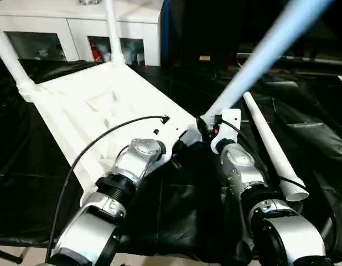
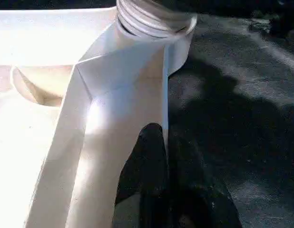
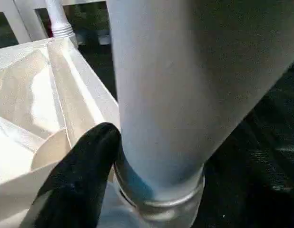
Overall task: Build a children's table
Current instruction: Insert table leg to table base
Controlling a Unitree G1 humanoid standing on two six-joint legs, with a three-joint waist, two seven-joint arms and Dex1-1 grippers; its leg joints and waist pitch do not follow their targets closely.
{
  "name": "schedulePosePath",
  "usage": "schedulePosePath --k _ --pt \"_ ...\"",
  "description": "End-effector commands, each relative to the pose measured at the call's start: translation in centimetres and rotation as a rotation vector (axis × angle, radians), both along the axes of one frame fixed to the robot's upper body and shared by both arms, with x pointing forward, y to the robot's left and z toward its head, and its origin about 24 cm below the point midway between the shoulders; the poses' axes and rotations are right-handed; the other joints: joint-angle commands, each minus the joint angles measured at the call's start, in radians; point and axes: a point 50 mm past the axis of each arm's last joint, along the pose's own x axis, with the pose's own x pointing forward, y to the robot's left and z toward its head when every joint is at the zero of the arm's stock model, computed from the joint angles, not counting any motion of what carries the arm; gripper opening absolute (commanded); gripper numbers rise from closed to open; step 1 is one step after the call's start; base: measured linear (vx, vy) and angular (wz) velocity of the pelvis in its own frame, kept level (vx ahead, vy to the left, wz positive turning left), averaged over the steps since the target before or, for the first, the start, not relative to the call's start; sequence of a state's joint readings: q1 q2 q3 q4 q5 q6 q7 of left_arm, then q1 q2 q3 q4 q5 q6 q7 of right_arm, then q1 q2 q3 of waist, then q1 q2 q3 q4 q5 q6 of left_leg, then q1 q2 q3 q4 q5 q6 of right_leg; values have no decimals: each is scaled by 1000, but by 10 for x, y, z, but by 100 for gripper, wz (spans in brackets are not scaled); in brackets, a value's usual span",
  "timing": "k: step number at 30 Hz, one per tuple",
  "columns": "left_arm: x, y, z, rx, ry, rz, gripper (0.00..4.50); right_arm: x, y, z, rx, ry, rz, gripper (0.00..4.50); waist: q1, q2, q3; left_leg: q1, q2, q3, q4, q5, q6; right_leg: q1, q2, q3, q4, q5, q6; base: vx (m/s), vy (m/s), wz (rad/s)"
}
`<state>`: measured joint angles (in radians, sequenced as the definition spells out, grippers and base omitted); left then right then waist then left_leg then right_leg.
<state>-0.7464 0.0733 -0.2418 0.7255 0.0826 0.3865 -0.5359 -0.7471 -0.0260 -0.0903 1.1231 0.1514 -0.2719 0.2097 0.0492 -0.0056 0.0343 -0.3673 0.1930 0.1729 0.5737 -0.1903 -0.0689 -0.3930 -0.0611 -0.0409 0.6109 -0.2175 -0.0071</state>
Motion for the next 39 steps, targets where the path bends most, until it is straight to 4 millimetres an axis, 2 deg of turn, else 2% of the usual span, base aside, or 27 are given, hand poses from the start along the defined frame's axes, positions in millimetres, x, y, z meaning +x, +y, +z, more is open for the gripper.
schedulePosePath --k 1,2,4,5,6,11,19,21,23,24,26,27,28,29,31,32,35,37,39 --pt "3 10 -2 3 -11 31 0 0 0 -1 20 10 19 299 9 -7 -50 1 33 -5 -59 -99 88 52 -78 39 -64 23 -258 0 0 0" --pt "3 11 -2 2 -12 32 0 1 0 0 20 1 18 291 10 -8 -53 0 32 -4 -55 -76 100 54 -77 39 -58 76 -269 0 0 0" --pt "3 11 -2 2 -13 31 0 1 -1 1 23 -5 21 293 10 -8 -52 1 33 -2 -54 -77 108 52 -77 39 -58 88 -276 0 0 0" --pt "3 11 -1 -1 -15 28 0 0 -2 1 26 -13 27 272 11 -9 -51 2 33 -2 -54 -87 112 52 -78 39 -59 76 -280 0 0 0" --pt "3 11 -1 -1 -15 28 0 0 -2 1 26 -13 27 270 11 -9 -51 1 34 -2 -55 -88 111 53 -78 39 -59 72 -280 0 0 0" --pt "3 12 -2 -2 -18 20 0 -2 -3 -1 39 -19 42 268 11 -10 -49 3 34 -2 -56 -99 107 52 -78 39 -61 37 -277 0 0 0" --pt "0 15 -4 4 -20 -23 0 -3 -6 -1 34 -28 79 268 11 -11 -49 2 34 -2 -54 -85 115 53 -78 39 -59 49 -281 0 0 0" --pt "-3 18 -2 2 -32 -92 0 -2 -10 3 9 -41 148 268 13 -13 -50 1 35 -2 -53 -85 123 54 -79 39 -58 47 -283 0 0 0" --pt "-9 25 1 11 -41 -204 0 -2 -16 9 -18 -33 288 268 14 -16 -50 0 35 -3 -52 -80 135 57 -77 38 -55 57 -285 0 0 0" --pt "-11 27 2 13 -39 -234 0 -3 -18 10 -22 -20 332 268 14 -13 -49 1 36 -1 -51 -79 141 54 -75 38 -54 65 -284 0 0 0" --pt "-12 31 2 23 -29 -257 0 -4 -21 12 -36 -18 397 268 14 -11 -49 6 40 -2 -53 -88 133 50 -77 38 -55 52 -288 0 0 0" --pt "-16 39 3 42 -20 -315 0 -8 -30 18 -53 -8 505 268 17 -13 -48 6 41 -2 -53 -87 124 51 -77 38 -53 51 -291 0 0 0" --pt "-18 43 3 52 -11 -346 0 -11 -35 21 -60 1 562 268 20 -16 -48 5 41 -3 -52 -78 131 57 -73 37 -52 71 -289 0 0 0" --pt "-18 44 3 53 -12 -354 0 -11 -36 21 -62 3 571 268 23 -15 -52 7 43 -3 -48 -60 132 55 -76 39 -46 99 -290 0 0 0" --pt "-24 52 5 72 -3 -439 0 -19 -48 24 -98 46 703 267 25 -19 -51 7 40 -1 -47 -37 145 54 -71 38 -43 141 -296 0 0 0" --pt "-27 57 5 88 2 -473 0 -24 -54 25 -129 79 770 267 31 -18 -50 5 43 1 -45 -33 144 54 -72 37 -41 150 -297 0 0 0" --pt "-27 60 6 98 -2 -488 0 -27 -58 26 -154 109 817 263 40 -22 -47 8 44 5 -46 -63 114 50 -74 37 -44 91 -296 0 0 0" --pt "-27 63 7 99 -3 -487 0 -29 -60 26 -185 126 836 263 41 -28 -47 8 44 4 -47 -68 100 50 -76 38 -44 75 -290 0 0 0" --pt "-27 65 8 102 -5 -484 0 -29 -60 26 -191 129 838 263 40 -28 -47 8 44 3 -48 -68 91 49 -76 37 -43 70 -288 0 0 0"
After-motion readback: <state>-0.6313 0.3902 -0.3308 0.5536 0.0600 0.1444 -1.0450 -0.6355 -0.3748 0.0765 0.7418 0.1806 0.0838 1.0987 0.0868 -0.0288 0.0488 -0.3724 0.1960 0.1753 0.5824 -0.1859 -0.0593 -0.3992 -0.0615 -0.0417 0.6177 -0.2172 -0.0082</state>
